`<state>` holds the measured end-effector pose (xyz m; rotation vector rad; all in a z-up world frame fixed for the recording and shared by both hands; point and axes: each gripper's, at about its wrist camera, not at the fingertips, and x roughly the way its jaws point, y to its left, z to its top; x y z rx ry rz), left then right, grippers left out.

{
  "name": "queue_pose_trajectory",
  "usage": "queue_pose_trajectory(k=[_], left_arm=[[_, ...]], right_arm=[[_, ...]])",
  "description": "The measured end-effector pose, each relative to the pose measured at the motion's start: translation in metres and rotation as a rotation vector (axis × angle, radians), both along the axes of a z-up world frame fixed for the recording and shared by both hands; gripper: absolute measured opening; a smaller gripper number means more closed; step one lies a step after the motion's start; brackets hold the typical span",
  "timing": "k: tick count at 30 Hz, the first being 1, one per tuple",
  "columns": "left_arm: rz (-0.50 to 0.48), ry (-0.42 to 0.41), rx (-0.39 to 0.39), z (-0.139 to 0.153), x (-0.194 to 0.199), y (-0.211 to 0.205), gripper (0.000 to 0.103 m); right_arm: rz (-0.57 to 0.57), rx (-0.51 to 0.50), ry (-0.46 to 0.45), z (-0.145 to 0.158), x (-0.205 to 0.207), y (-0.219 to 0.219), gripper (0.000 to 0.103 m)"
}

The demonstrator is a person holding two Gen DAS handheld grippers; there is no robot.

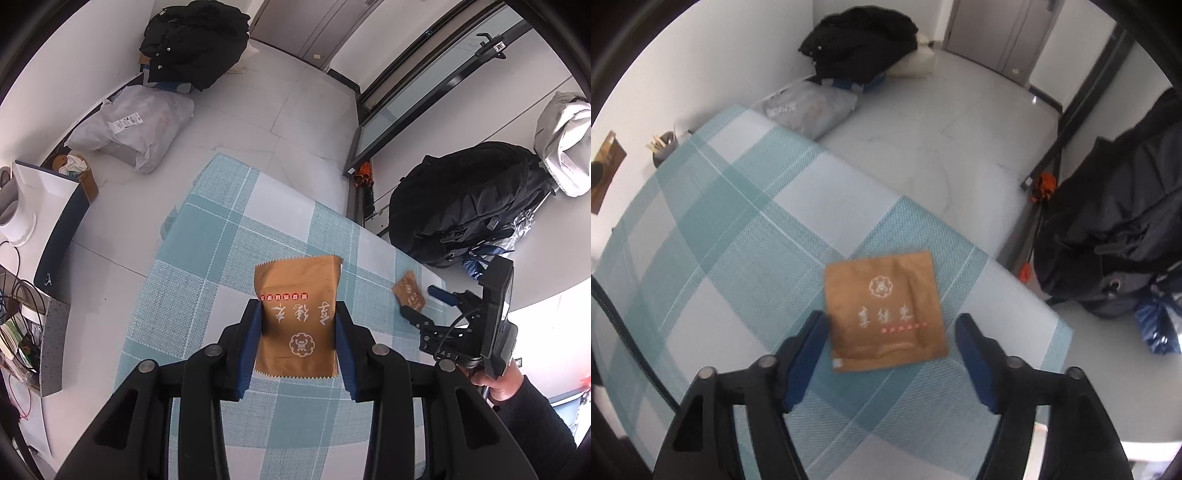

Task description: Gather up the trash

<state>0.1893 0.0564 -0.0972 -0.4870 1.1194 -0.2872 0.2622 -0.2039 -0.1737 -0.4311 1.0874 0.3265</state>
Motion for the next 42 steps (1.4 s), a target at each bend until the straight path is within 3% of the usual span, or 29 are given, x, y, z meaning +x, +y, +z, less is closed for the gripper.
queue_pose_trajectory(k=[15,20,24,29,36,41,42], left_arm=[[-0.004,0.027,0.022,-0.006,0.008,-0.010,0.033],[-0.014,0.038,0.027,-0.009,0.013,-0.016,0.033],[-0.031,0.044,0.027,-0.010,0.016,-0.023,0.033],[-0.040,0.054,0.039,-0.014,0.017,-0.030,0.033],[-0.032,0.056,0.066,-0.015,0.016,-0.032,0.033],[-0.025,0.071,0.078,-0.019,0.018,-0.031,0.033],[-0.025,0.073,0.075,-0.020,0.019,-0.031,0.033]], right_arm=[[-0.043,0.091,-0.004,-0.003,0.029,-0.031,0.076],[-0.106,0.106,-0.028,-0.002,0.018,-0.058,0.074],[-0.145,0.187,-0.034,0.002,0.009,-0.074,0.073],[-0.112,0.220,-0.032,0.006,0.018,-0.077,0.073],[-0.004,0.167,0.014,0.002,0.049,-0.067,0.076],[0.004,0.221,0.102,-0.006,0.072,-0.070,0.073],[0.000,0.235,0.109,-0.006,0.075,-0.072,0.066]])
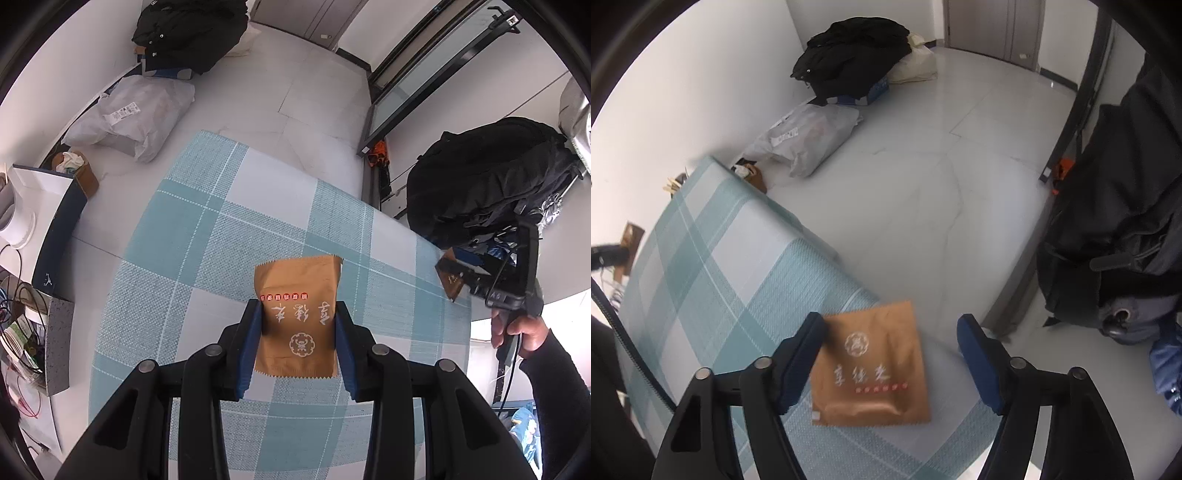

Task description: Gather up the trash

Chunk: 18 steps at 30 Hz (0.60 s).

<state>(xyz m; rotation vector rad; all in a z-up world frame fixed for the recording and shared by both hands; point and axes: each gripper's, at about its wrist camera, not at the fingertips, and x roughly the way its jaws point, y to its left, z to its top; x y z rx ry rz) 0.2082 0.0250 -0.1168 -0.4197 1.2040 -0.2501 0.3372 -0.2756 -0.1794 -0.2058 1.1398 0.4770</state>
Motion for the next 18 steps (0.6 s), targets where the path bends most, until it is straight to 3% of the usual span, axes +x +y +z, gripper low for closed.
queue_pose_trajectory(k=[5,7,9,18], left_arm=[[-0.003,0.010,-0.003,-0.002,0.003,-0.001,0.033],[-0.003,0.012,-0.002,-0.003,0.005,-0.002,0.033],[-0.007,0.010,-0.007,-0.002,0.005,-0.004,0.033],[-0.014,0.006,-0.017,0.000,0.002,-0.006,0.033]], right_arm=[[0.016,0.020,-0.009,0.005,-0.003,-0.004,0.030],[0.030,-0.009,-0.040,0.008,-0.008,-0.001,0.022],[0.043,-0.001,-0.035,0.010,-0.010,-0.001,0.001],[0.054,0.066,-0.051,0.031,-0.030,0.003,0.000]])
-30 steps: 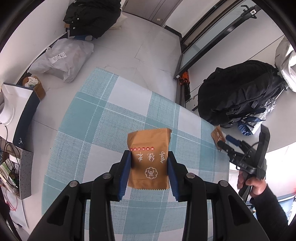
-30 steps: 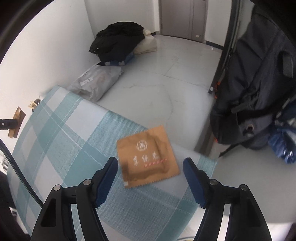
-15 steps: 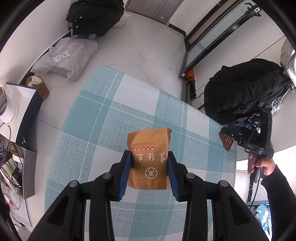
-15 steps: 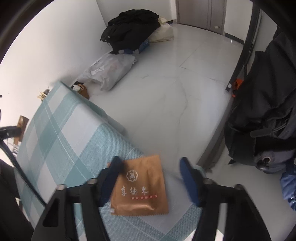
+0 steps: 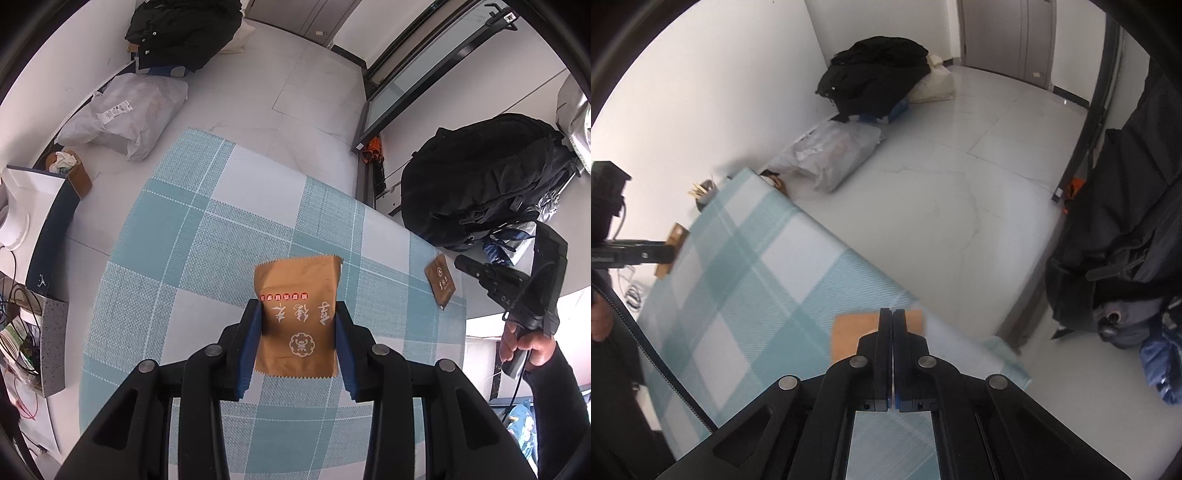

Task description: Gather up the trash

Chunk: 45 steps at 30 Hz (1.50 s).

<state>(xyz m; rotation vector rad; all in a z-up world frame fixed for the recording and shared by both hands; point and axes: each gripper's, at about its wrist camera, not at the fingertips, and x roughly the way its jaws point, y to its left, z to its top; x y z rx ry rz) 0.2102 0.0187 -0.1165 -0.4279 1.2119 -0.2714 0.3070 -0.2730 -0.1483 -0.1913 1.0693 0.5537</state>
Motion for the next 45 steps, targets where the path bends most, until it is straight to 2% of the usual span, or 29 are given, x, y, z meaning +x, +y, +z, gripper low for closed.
queue_pose_trajectory(k=[2,3,4,5,6,8,13,16,17,19,30,33,36,40,41,43,45], left_arm=[[0.000,0.000,-0.002,0.000,-0.001,0.000,0.033],[-0.002,-0.003,0.000,0.001,-0.003,0.000,0.033],[-0.002,-0.005,-0.001,0.002,-0.003,0.000,0.033],[-0.002,-0.006,-0.003,0.002,-0.004,0.000,0.033],[-0.001,-0.009,-0.004,0.003,-0.004,0.001,0.033],[0.005,-0.010,-0.003,0.002,-0.004,0.003,0.033],[0.016,-0.005,-0.006,0.001,-0.002,0.004,0.033],[0.013,-0.010,-0.007,0.002,-0.002,0.004,0.033],[0.013,-0.011,-0.006,0.002,-0.002,0.003,0.033],[0.006,-0.008,-0.011,0.001,-0.002,0.001,0.033],[0.003,0.007,-0.001,-0.004,0.002,-0.001,0.033],[-0.002,0.011,0.003,-0.005,0.002,-0.004,0.033],[-0.005,0.014,0.010,-0.006,0.001,-0.004,0.033],[-0.003,0.025,0.019,-0.009,0.003,-0.003,0.033],[-0.002,0.025,0.025,-0.010,0.003,-0.003,0.033],[0.003,0.031,0.032,-0.012,0.004,-0.002,0.033],[0.004,0.038,0.032,-0.014,0.005,-0.001,0.033]], right_arm=[[-0.022,-0.028,-0.005,0.000,-0.003,0.001,0.002],[-0.041,-0.052,-0.010,-0.002,-0.004,0.002,0.018],[-0.042,-0.049,-0.007,-0.003,-0.005,0.002,0.029],[-0.035,-0.042,-0.010,-0.004,-0.008,0.004,0.057],[-0.027,-0.066,-0.040,-0.005,-0.013,0.008,0.072],[0.015,-0.141,-0.091,-0.009,-0.023,0.019,0.072],[0.049,-0.263,-0.069,-0.030,-0.036,0.027,0.071],[-0.041,-0.191,-0.061,-0.030,-0.026,0.013,0.068],[-0.062,-0.190,-0.070,-0.028,-0.023,0.011,0.064],[-0.083,-0.175,-0.074,-0.028,-0.017,0.008,0.064],[-0.019,-0.105,-0.034,-0.026,-0.001,0.006,0.066],[-0.006,-0.077,-0.018,-0.025,0.002,0.002,0.073],[-0.005,-0.022,0.000,-0.025,0.012,-0.004,0.075],[-0.022,0.054,0.074,-0.035,0.041,-0.009,0.075],[-0.020,0.069,0.095,-0.037,0.045,-0.012,0.074],[-0.026,0.117,0.149,-0.044,0.055,-0.015,0.064],[-0.032,0.179,0.176,-0.047,0.061,-0.019,0.048]])
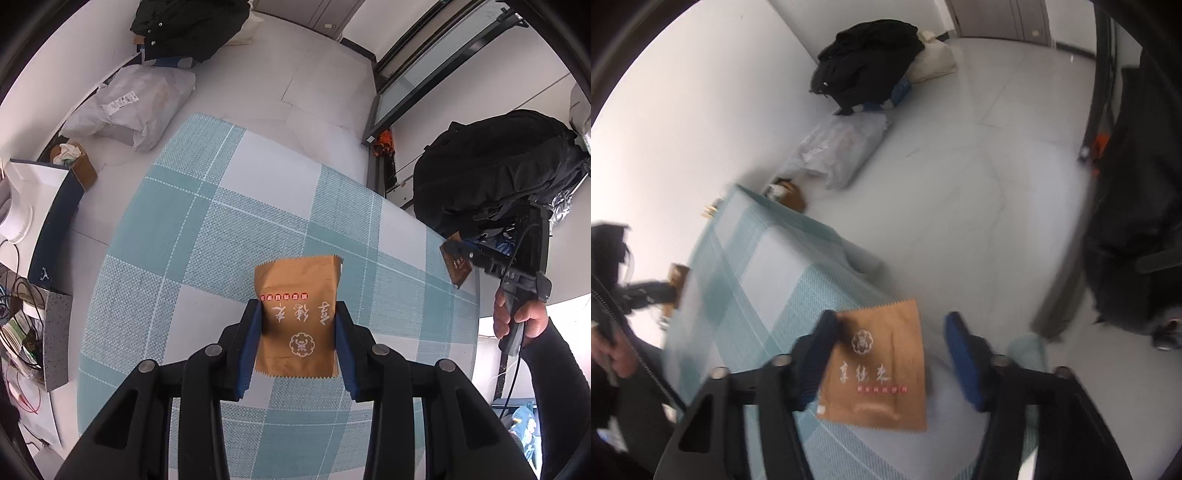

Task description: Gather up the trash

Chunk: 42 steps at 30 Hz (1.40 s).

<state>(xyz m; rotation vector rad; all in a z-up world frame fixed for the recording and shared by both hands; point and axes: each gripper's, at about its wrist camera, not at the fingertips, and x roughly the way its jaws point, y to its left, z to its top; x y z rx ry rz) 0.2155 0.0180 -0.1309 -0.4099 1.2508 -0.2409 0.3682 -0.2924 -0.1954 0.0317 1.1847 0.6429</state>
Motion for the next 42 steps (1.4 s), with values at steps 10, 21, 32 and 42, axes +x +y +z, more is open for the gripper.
queue_pose_trajectory(k=[10,21,32,42], left_arm=[[-0.018,0.012,0.003,-0.002,0.006,-0.009,0.033],[-0.053,-0.010,-0.004,0.004,0.000,-0.018,0.033],[-0.158,-0.088,-0.002,0.023,-0.016,-0.054,0.033],[-0.382,-0.159,-0.047,0.057,-0.054,-0.157,0.033]], right_arm=[[-0.024,0.046,-0.073,0.016,-0.009,-0.010,0.002],[-0.062,0.042,-0.177,0.054,-0.048,-0.008,0.000],[-0.156,0.068,-0.279,0.105,-0.108,-0.026,0.000],[-0.302,0.044,-0.376,0.150,-0.200,-0.104,0.000]])
